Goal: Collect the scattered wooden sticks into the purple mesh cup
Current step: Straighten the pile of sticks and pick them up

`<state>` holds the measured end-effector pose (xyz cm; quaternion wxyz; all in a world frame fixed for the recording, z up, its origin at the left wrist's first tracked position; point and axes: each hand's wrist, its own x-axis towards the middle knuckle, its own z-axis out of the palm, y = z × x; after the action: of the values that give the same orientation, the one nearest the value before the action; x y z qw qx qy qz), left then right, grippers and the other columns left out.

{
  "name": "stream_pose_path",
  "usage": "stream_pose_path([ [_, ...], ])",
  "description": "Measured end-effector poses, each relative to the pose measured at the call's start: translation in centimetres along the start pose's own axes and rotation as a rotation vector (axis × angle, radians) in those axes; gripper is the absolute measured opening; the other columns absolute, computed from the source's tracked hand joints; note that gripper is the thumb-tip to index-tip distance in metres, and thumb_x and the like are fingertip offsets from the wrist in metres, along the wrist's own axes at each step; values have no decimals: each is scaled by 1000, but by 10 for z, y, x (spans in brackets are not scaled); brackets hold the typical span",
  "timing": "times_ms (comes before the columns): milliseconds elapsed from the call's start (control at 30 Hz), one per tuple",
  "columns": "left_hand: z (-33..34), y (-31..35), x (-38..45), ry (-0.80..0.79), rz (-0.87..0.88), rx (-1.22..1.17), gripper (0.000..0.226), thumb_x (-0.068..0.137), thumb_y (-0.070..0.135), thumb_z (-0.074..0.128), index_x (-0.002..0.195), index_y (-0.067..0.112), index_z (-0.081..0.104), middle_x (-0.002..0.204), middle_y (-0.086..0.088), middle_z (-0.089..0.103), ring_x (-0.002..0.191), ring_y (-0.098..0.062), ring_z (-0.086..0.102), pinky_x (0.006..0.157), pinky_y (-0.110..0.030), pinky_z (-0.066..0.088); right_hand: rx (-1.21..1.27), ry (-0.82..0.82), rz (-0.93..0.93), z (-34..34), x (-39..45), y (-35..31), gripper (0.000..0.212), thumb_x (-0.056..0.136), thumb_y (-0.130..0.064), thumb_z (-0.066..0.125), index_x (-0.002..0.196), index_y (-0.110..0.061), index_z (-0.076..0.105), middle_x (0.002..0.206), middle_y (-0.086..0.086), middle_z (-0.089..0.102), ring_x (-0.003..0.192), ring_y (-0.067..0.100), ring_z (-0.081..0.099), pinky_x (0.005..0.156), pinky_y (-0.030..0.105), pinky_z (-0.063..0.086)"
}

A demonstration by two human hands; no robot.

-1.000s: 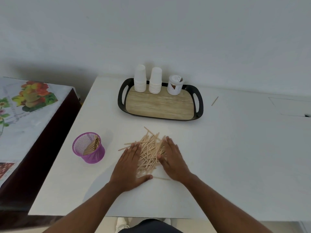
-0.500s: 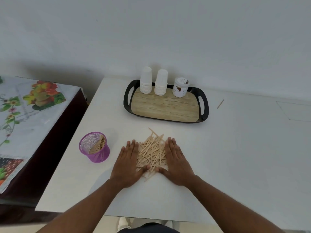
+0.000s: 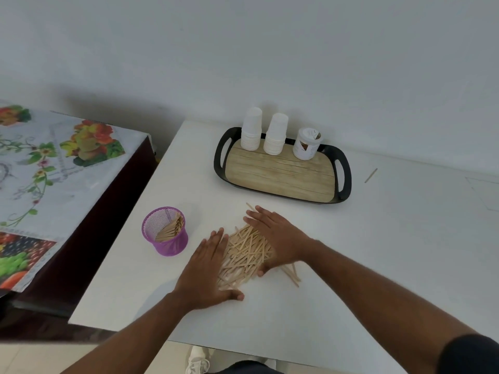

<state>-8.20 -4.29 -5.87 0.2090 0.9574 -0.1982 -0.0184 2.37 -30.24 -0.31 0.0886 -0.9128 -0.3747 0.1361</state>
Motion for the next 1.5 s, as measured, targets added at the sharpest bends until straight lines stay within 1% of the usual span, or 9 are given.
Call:
stream_pose_path([
  [67, -1, 0, 2, -18, 1, 8, 149, 58, 104, 49, 163, 13, -4, 172, -2, -9, 158, -19, -9, 128, -42, 7, -47, -113, -36, -12, 12, 2, 141, 55, -89, 75, 164, -34, 4, 174, -3, 5, 161, 18, -6, 128, 50, 0],
  [167, 0, 2, 2, -11, -29, 22, 147, 61, 104, 45, 163, 11, -4, 173, -2, -5, 158, -16, -10, 129, -41, 8, -115, -210, -67, -21, 23, 1, 137, 56, -78, 83, 164, -35, 10, 171, -1, 20, 158, 22, 14, 128, 51, 15],
  [367, -1, 7, 3, 60, -58, 33, 124, 78, 94, 41, 163, 9, 11, 171, -4, 14, 159, -17, 3, 128, -43, 18, -164, -126, -79, -19, 19, -6, 96, 72, -61, 82, 153, -29, 42, 144, -4, 47, 129, 18, 45, 105, 38, 43],
  [633, 1, 3, 2, 99, -56, 15, 112, 84, 86, 46, 162, 11, 18, 169, -2, 24, 158, -14, 8, 127, -40, 19, -129, 0, -25, -13, 4, -19, 44, 90, -33, 74, 132, -28, 64, 126, -6, 61, 114, 17, 56, 90, 33, 51],
  [800, 0, 3, 1, 132, -40, -5, 105, 87, 80, 50, 161, 11, 22, 167, -2, 29, 158, -15, 14, 127, -39, 22, -156, 34, -33, -8, 1, -23, 39, 97, -29, 66, 136, -26, 62, 124, -3, 60, 113, 18, 52, 89, 35, 50],
  [1033, 0, 3, -1, 128, -41, -18, 104, 89, 81, 46, 162, 12, 19, 168, 1, 26, 158, -12, 12, 128, -37, 18, -223, 124, -44, 0, -5, -22, 22, 102, -27, 60, 120, -18, 68, 119, 1, 61, 107, 21, 55, 82, 36, 53],
  [1167, 0, 3, -2, 132, -43, -24, 104, 89, 81, 47, 162, 12, 17, 168, -1, 27, 158, -13, 12, 128, -37, 18, -240, 179, -33, 2, -10, -20, 21, 104, -26, 54, 118, -18, 68, 118, 1, 67, 103, 22, 61, 83, 38, 53],
  [1333, -1, 3, -2, 143, -46, -40, 105, 88, 82, 48, 162, 14, 18, 167, -2, 29, 157, -15, 16, 128, -37, 19, -212, 241, -8, -4, -18, -17, 20, 99, -16, 60, 115, -19, 71, 107, 1, 73, 93, 22, 67, 81, 38, 53],
  [1500, -1, 4, -2, 141, -62, -57, 105, 86, 83, 48, 162, 19, 15, 167, -1, 28, 157, -15, 16, 127, -32, 13, -197, 254, 41, -12, -21, -10, 25, 101, -16, 58, 123, -23, 67, 115, -4, 71, 101, 17, 64, 89, 36, 52],
])
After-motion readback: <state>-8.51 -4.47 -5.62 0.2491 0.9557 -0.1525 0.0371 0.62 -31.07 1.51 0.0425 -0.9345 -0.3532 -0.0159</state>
